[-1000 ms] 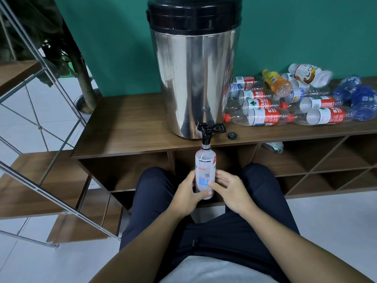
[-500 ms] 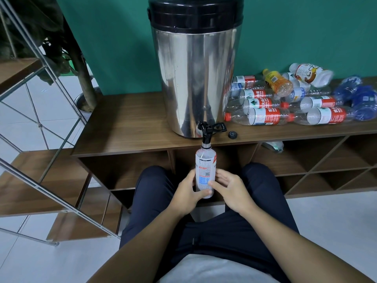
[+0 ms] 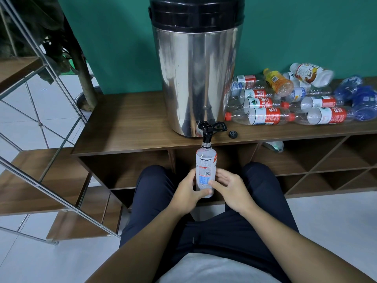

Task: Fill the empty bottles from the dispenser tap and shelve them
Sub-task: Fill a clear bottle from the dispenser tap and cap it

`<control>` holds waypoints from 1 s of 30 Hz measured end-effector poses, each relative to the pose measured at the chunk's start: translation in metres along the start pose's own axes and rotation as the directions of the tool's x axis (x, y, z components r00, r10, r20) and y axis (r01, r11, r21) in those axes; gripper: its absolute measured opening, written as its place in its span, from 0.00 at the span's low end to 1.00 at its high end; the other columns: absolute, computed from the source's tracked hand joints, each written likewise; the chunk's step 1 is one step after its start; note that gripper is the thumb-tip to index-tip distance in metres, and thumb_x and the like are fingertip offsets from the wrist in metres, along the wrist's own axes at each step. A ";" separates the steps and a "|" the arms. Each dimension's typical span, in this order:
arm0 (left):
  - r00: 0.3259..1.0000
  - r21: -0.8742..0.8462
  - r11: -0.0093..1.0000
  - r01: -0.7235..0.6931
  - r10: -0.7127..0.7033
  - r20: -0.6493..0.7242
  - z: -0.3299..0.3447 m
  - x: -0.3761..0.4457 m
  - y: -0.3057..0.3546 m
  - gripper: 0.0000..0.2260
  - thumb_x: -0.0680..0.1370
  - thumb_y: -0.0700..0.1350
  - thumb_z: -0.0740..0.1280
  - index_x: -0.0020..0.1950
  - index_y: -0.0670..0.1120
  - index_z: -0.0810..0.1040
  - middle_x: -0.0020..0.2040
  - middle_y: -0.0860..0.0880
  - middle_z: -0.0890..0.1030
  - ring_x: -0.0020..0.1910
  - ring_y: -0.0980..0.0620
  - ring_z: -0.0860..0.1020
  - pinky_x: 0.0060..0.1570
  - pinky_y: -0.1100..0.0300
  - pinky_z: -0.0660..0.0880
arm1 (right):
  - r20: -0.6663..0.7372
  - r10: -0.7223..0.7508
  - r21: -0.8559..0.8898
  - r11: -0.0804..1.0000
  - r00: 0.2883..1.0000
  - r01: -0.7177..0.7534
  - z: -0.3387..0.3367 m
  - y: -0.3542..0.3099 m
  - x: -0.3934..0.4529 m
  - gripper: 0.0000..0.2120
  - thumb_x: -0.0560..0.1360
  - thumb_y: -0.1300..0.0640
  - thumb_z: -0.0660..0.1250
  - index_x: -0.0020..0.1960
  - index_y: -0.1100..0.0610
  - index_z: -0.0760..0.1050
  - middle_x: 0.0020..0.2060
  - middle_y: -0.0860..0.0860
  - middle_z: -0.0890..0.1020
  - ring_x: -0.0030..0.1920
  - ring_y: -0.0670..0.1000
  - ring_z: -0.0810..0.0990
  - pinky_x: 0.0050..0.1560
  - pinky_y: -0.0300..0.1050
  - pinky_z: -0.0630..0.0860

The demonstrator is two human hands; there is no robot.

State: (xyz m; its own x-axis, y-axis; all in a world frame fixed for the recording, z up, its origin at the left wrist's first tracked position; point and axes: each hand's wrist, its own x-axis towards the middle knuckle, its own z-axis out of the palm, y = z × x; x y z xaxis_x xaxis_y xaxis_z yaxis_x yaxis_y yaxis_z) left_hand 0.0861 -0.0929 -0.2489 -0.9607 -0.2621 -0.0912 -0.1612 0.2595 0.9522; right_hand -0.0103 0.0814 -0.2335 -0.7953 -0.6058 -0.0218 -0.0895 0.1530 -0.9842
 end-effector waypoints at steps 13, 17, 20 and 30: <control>1.000 0.003 1.000 0.010 -0.010 0.001 0.000 0.000 -0.001 0.31 0.78 0.45 0.82 0.77 0.59 0.76 0.68 0.61 0.85 0.69 0.59 0.82 0.75 0.46 0.78 | 0.010 0.018 -0.019 1.000 1.000 -0.018 -0.001 0.002 0.001 0.22 0.83 0.64 0.74 0.75 0.54 0.80 0.65 0.44 0.87 0.67 0.46 0.85 0.71 0.46 0.80; 1.000 0.010 1.000 0.015 -0.015 0.000 0.000 0.000 -0.001 0.32 0.78 0.45 0.82 0.79 0.59 0.75 0.69 0.61 0.85 0.70 0.59 0.81 0.75 0.47 0.78 | 0.005 0.017 -0.027 0.999 1.000 -0.017 -0.001 0.002 0.001 0.22 0.83 0.64 0.74 0.75 0.54 0.80 0.65 0.43 0.87 0.67 0.45 0.85 0.71 0.46 0.80; 1.000 0.007 1.000 0.017 -0.017 0.003 0.000 0.001 -0.001 0.32 0.78 0.46 0.82 0.79 0.59 0.75 0.69 0.61 0.84 0.70 0.59 0.81 0.75 0.47 0.78 | 0.003 0.018 -0.028 0.999 1.000 -0.018 -0.001 0.002 0.000 0.22 0.83 0.64 0.74 0.75 0.54 0.80 0.65 0.43 0.87 0.67 0.45 0.85 0.71 0.46 0.80; 1.000 0.002 1.000 0.004 -0.004 -0.002 0.000 0.001 -0.002 0.31 0.78 0.44 0.83 0.78 0.57 0.75 0.69 0.60 0.85 0.69 0.59 0.82 0.74 0.47 0.79 | -0.001 0.004 -0.036 0.999 1.000 -0.004 -0.001 0.000 -0.001 0.21 0.83 0.65 0.73 0.74 0.54 0.81 0.64 0.44 0.87 0.66 0.45 0.85 0.69 0.42 0.80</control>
State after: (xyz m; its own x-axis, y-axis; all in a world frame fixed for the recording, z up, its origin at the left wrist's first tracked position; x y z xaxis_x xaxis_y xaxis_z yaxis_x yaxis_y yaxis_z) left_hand 0.0854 -0.0937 -0.2513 -0.9596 -0.2648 -0.0949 -0.1659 0.2604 0.9511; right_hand -0.0102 0.0823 -0.2333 -0.7964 -0.6043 -0.0250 -0.1080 0.1828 -0.9772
